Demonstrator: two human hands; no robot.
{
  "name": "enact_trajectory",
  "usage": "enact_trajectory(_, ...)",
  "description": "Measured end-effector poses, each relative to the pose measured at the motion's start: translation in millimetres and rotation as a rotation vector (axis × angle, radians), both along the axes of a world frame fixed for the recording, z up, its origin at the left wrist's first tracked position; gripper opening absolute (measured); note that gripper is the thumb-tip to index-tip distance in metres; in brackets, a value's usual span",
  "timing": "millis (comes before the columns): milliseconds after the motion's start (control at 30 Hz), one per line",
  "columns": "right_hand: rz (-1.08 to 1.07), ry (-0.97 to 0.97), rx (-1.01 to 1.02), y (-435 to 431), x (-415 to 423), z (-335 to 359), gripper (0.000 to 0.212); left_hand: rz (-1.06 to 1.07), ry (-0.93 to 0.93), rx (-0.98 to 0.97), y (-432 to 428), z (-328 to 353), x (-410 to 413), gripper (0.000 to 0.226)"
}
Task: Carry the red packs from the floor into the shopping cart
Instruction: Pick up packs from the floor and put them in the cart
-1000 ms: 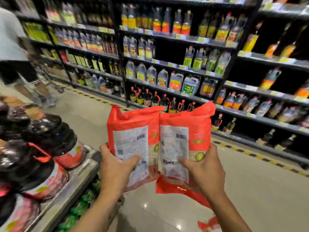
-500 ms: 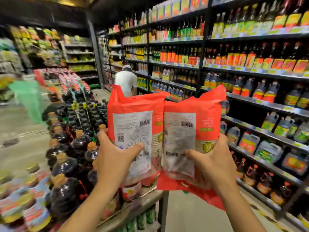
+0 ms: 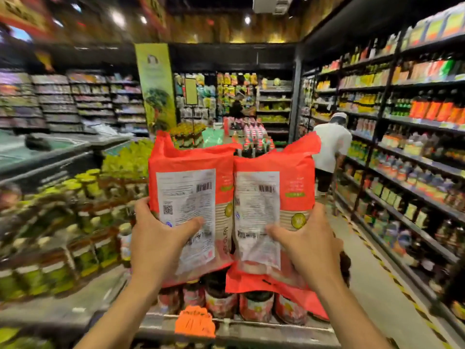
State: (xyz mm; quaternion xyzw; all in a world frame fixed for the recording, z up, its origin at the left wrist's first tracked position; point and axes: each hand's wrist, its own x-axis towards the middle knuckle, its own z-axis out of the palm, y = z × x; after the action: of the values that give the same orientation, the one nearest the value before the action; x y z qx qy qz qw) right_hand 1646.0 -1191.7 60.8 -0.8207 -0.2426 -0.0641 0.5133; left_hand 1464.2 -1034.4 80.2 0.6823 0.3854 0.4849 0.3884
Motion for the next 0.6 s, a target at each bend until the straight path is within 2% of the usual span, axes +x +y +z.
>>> enact_trajectory(300, 0.437, -0.006, -0.028, 89, -74, -2, 0.079, 0.410, 0.014, -0.032, 10, -8, -127, 0.073)
enact_trajectory(400, 0.575, -0.002, -0.045, 116, -112, -1, 0.071, 0.562, 0.023, -0.049, 4, -9, -172, 0.066)
enact_trajectory(600, 0.807, 0.006, -0.058, 163, -197, 4, 0.074, 0.831, 0.029, -0.056, 0, -9, -259, 0.067)
